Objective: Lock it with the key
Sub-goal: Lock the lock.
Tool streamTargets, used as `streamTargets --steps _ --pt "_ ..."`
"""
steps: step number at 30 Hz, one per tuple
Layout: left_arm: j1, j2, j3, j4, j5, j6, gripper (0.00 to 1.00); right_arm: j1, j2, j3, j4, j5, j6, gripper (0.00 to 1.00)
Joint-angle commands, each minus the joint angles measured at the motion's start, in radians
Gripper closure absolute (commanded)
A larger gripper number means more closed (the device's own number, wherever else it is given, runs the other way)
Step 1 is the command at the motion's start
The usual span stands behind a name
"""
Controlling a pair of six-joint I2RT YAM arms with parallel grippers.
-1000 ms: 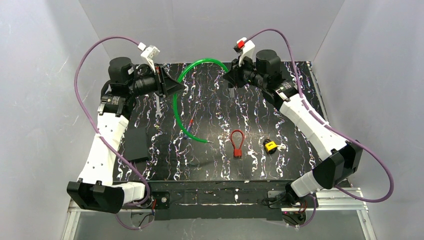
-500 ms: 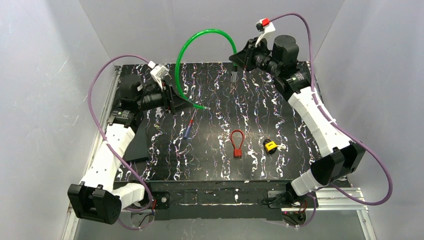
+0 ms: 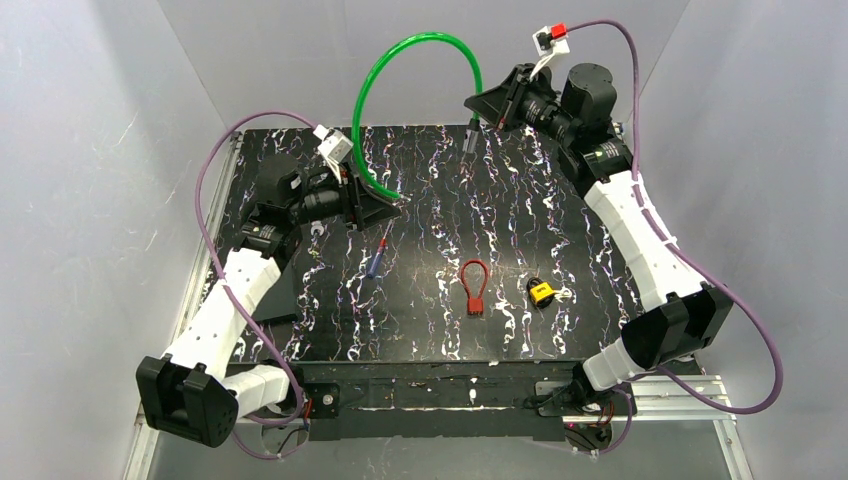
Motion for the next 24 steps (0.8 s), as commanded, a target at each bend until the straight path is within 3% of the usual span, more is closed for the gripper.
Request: streamTargets --steps 1,6,11,16,20,24 --pt "-0.002 -0.013 0.003 0.037 0.022 0.008 0.52 -0.013 -0.017 0.032 0.124 -0.03 0.066 0.99" --pt "0.0 -0.049 -0.03 0.018 0.117 -0.003 0.44 -0.028 -0.019 0.032 0.124 -0.032 0.069 0.99" --pt "0.056 -0.165 -0.11 -0.071 0.185 0.058 0.24 -0.038 -0.032 0.011 0.148 -0.064 0.08 0.99" --pt "0.084 -0.274 -0.096 -0.174 0.174 0.283 0.06 -0.038 -0.034 -0.016 0.22 -0.147 0.119 0.99" --pt "0.084 -0.314 -0.098 -0.105 0.149 0.363 0.04 -0.038 -0.051 -0.059 0.277 -0.213 0.143 0.99" --pt "0.084 -0.281 -0.111 0.047 0.142 0.273 0.06 -0.038 -0.065 -0.096 0.344 -0.273 0.191 0.99"
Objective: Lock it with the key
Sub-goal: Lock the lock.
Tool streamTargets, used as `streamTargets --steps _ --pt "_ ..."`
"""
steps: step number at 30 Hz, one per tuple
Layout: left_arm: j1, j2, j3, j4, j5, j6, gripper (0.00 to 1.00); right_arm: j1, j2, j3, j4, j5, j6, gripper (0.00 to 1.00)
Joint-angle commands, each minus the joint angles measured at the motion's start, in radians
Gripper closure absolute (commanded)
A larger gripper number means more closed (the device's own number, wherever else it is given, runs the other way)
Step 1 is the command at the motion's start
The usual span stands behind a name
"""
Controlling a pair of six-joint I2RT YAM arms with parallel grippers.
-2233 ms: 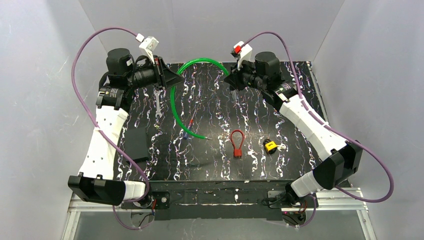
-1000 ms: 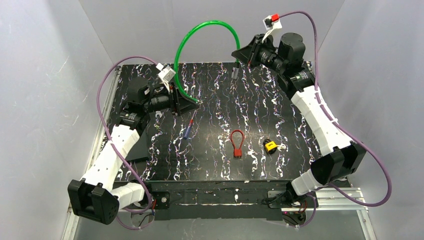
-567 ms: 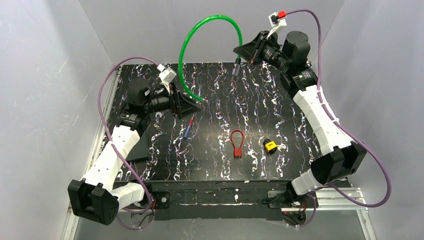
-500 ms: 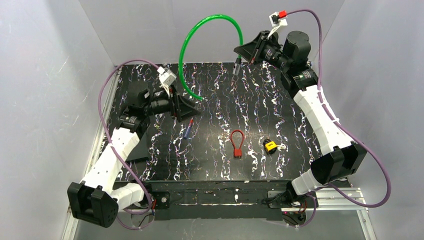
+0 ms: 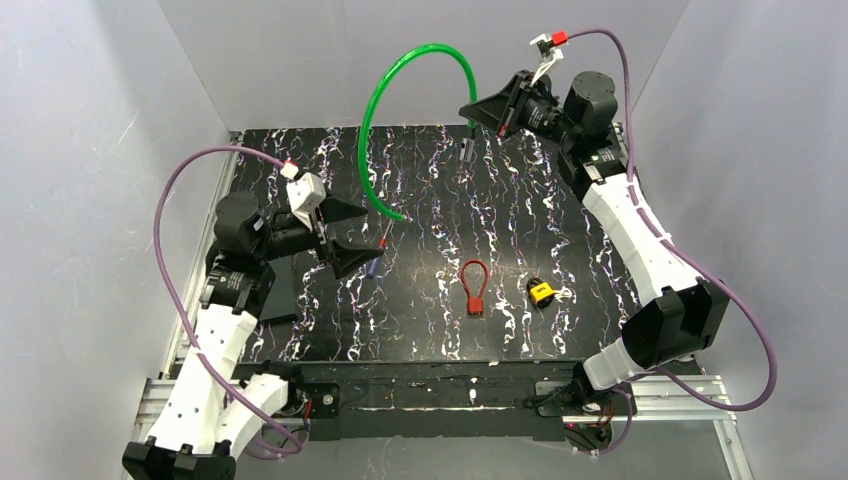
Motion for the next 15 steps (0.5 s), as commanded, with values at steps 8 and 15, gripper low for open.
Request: streamTargets --steps 8,15 --pt "-0.01 0.109 0.04 0.302 0.067 -0.088 0.12 -0.001 -0.066 -0.053 0.287 -0.138 0.19 0.99" --pt "-0.032 0.141 0.08 0.307 0.107 -0.079 0.19 -0.001 -0.047 -0.068 0.354 -0.153 0.253 0.99"
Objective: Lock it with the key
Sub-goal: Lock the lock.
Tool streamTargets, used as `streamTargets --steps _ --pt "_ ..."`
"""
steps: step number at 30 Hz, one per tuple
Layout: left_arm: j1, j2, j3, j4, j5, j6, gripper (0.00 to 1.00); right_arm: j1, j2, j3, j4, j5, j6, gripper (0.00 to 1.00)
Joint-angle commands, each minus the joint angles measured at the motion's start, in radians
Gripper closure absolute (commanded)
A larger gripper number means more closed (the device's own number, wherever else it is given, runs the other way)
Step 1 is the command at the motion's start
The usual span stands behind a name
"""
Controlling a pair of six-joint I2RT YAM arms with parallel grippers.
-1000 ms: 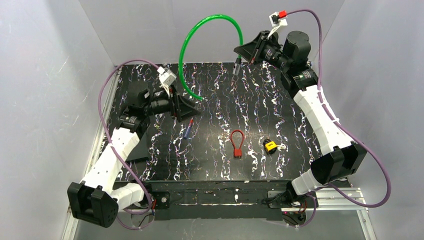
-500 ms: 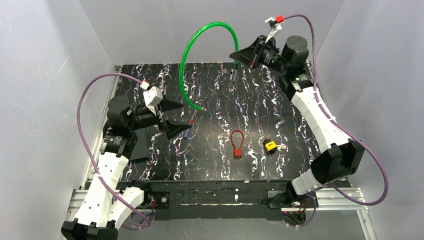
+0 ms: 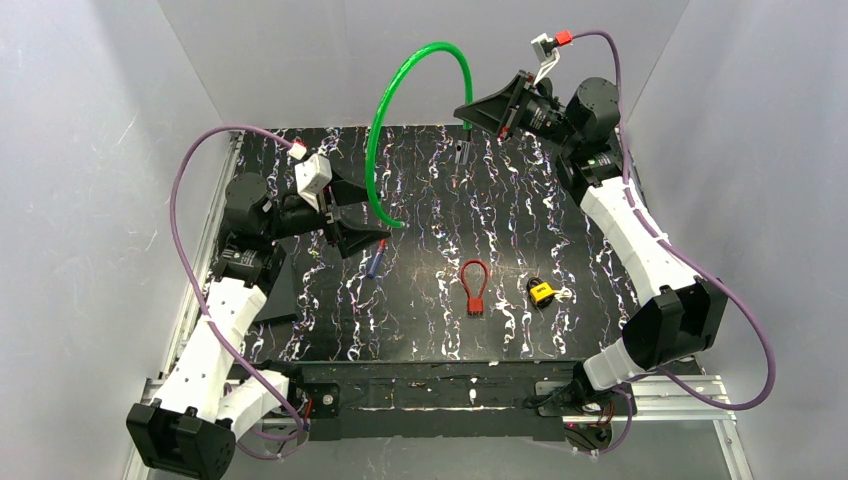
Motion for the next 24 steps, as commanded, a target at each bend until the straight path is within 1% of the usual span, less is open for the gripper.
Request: streamTargets --steps 1,3,7,9,11,15,17,19,21,23,24 --pt "-0.014 0.007 0.057 0.054 0.057 -0.002 0.2 -0.001 -0.041 0.0 0.135 -0.016 0.078 0.99" --pt "-0.02 0.016 0.066 0.054 0.058 -0.004 0.23 -0.001 -0.038 -0.003 0.144 -0.018 0.085 0.99" --pt "-0.038 0.035 0.088 0.054 0.072 -0.007 0.34 -0.001 -0.034 -0.006 0.156 -0.023 0.096 0.99" --pt "-0.052 0.044 0.098 0.054 0.096 -0.005 0.38 -0.001 -0.032 -0.006 0.157 -0.021 0.096 0.99" --pt "-0.07 0.043 0.099 0.055 0.114 0.001 0.38 -0.001 -0.031 -0.008 0.156 -0.019 0.097 0.99" --pt "-0.102 0.028 0.072 0.055 0.126 0.023 0.33 -0.001 -0.024 -0.007 0.156 -0.015 0.095 0.99" --pt "-0.114 0.022 0.061 0.055 0.117 0.036 0.33 -0.001 -0.022 -0.008 0.155 -0.014 0.096 0.99" --pt "-0.119 0.028 0.065 0.055 0.108 0.032 0.41 -0.001 -0.021 -0.007 0.157 -0.014 0.097 0.99" --pt "-0.122 0.033 0.069 0.055 0.108 0.028 0.52 -0.001 -0.021 -0.006 0.157 -0.016 0.098 0.99" --pt "-0.126 0.04 0.072 0.055 0.114 0.02 0.66 -0.001 -0.019 -0.004 0.161 -0.015 0.101 0.99" --pt "-0.13 0.044 0.071 0.055 0.117 0.016 0.76 -0.001 -0.018 -0.003 0.165 -0.015 0.105 0.99"
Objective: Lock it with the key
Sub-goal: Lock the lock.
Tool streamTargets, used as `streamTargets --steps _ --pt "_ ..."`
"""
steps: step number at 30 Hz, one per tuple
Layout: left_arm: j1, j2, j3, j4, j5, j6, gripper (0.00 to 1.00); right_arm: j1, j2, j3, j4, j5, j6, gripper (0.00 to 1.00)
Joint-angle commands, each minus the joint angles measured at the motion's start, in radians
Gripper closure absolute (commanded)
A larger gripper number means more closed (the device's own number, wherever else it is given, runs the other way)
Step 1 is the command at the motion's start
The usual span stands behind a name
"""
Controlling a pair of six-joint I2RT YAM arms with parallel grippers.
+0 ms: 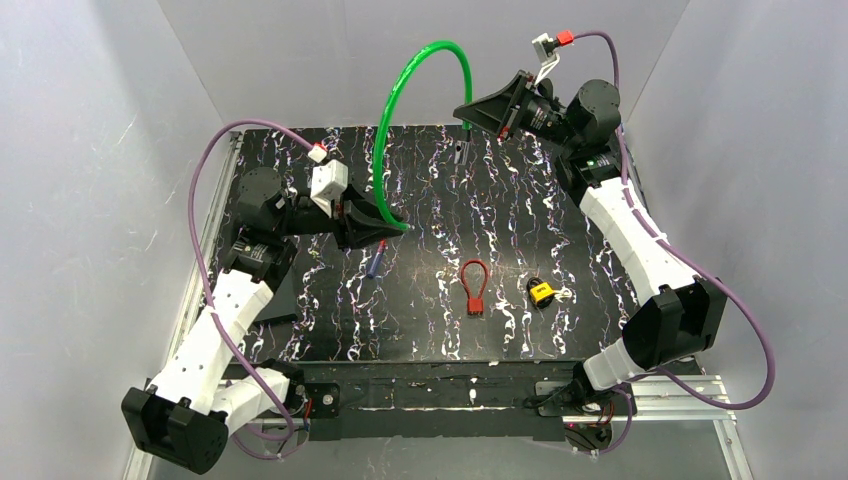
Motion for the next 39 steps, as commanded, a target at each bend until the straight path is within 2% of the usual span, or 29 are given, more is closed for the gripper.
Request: streamTargets --steps 1,3,6,8,11,17,20,25,29,33,36,39 --pt "-0.017 -0.002 0.009 0.018 0.021 -0.001 0.86 -0.001 -0.016 0.014 0.106 0.008 0.046 0.99" --pt "-0.035 0.011 -0.006 0.017 -0.009 -0.029 1.0 -0.001 -0.008 0.013 0.135 0.009 0.076 0.99" --pt "-0.089 0.054 -0.028 -0.001 -0.05 -0.073 1.0 -0.001 0.012 0.008 0.206 0.007 0.146 0.99" --pt "-0.131 0.08 -0.045 -0.061 -0.102 -0.037 1.0 -0.001 0.022 0.003 0.24 0.009 0.182 0.99" --pt "-0.185 0.13 -0.052 -0.238 -0.216 0.126 1.0 -0.001 0.023 -0.013 0.284 0.013 0.225 0.99" --pt "-0.244 0.269 -0.132 -0.317 -0.339 0.366 1.0 -0.001 0.002 -0.044 0.316 0.026 0.259 0.99" --pt "-0.256 0.367 -0.112 -0.343 -0.377 0.418 1.0 -0.001 -0.001 -0.046 0.339 0.027 0.284 0.99" --pt "-0.275 0.476 -0.09 -0.361 -0.428 0.381 1.0 -0.006 -0.007 -0.038 0.34 0.023 0.288 0.99" --pt "-0.296 0.423 -0.105 -0.376 -0.447 0.347 1.0 -0.015 -0.012 -0.05 0.336 0.019 0.282 0.99" --pt "-0.296 0.267 -0.058 -0.453 -0.389 0.33 1.0 -0.019 -0.018 -0.089 0.322 0.017 0.245 0.99" --pt "-0.295 0.133 0.008 -0.431 -0.374 0.257 1.0 -0.021 -0.027 -0.152 0.385 0.01 0.259 0.99" --pt "-0.279 0.072 0.114 -0.382 -0.394 0.195 1.0 -0.021 -0.038 -0.188 0.405 0.004 0.256 0.99"
